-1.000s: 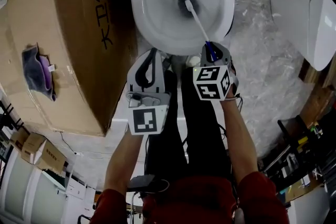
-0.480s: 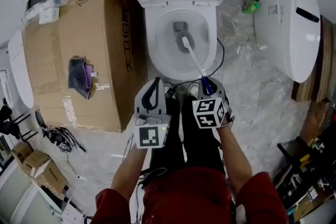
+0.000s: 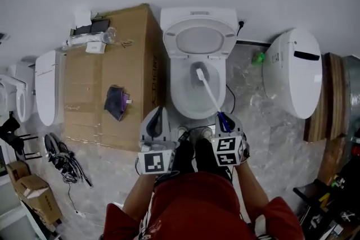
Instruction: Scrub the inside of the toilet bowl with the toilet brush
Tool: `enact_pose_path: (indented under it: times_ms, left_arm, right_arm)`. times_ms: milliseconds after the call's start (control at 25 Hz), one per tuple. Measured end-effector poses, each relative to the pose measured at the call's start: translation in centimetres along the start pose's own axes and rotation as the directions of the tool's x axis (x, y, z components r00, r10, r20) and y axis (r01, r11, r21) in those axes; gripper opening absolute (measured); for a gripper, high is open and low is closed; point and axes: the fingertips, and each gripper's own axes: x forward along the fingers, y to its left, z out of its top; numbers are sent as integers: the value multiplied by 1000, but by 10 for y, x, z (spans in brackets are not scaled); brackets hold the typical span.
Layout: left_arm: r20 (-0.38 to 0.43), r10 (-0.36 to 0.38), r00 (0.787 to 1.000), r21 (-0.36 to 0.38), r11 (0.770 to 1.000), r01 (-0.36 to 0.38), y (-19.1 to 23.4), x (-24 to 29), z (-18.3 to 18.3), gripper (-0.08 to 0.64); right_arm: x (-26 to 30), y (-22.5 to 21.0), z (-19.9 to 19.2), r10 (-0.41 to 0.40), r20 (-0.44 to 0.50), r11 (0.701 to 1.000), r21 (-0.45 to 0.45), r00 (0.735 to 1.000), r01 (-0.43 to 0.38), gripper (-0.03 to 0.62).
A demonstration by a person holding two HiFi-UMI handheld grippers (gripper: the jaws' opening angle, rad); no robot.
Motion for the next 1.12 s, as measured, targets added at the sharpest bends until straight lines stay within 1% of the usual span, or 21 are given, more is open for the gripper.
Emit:
enact_pose_path:
  times_ms: [120, 280, 360, 440, 640, 840, 960, 1040, 1120]
  left_arm:
    - [51, 14, 999, 18, 1000, -15, 9, -5, 36, 12]
    - [97, 33, 995, 34, 999, -36, 20, -24, 84, 12]
    - [125, 38, 991, 44, 998, -43, 23, -29, 103, 12]
    - [158, 38, 987, 59, 997, -48, 25, -30, 120, 12]
    - [216, 29, 976, 88, 995, -49, 24, -33, 148, 12]
    - [240, 11, 971, 96, 995, -35, 20, -31, 170, 12]
    - [254, 1, 967, 108, 994, -30, 17, -31, 179, 12]
    - [261, -5, 965, 110, 994, -25, 15, -29, 181, 12]
    - [265, -11, 964, 109, 994, -18, 14, -29, 181, 12]
  right_arm:
    - [-27, -14, 31, -26, 54, 1000, -10, 998, 26, 60]
    - [-67, -17, 63, -30, 120, 999, -12, 992, 31, 60]
    - [-84, -22, 82, -41, 174, 999, -3, 984, 43, 60]
    - [-99, -29, 102, -63, 238, 998, 12, 969, 62, 60]
    - [-136, -45, 141, -130, 389, 991, 77, 912, 108, 60]
    - [-169, -61, 182, -181, 518, 982, 134, 836, 129, 60]
    - [-183, -68, 198, -210, 584, 976, 174, 784, 131, 61]
    - [-186, -71, 204, -228, 601, 972, 181, 766, 148, 61]
    - [-185, -71, 205, -232, 606, 972, 183, 761, 150, 61]
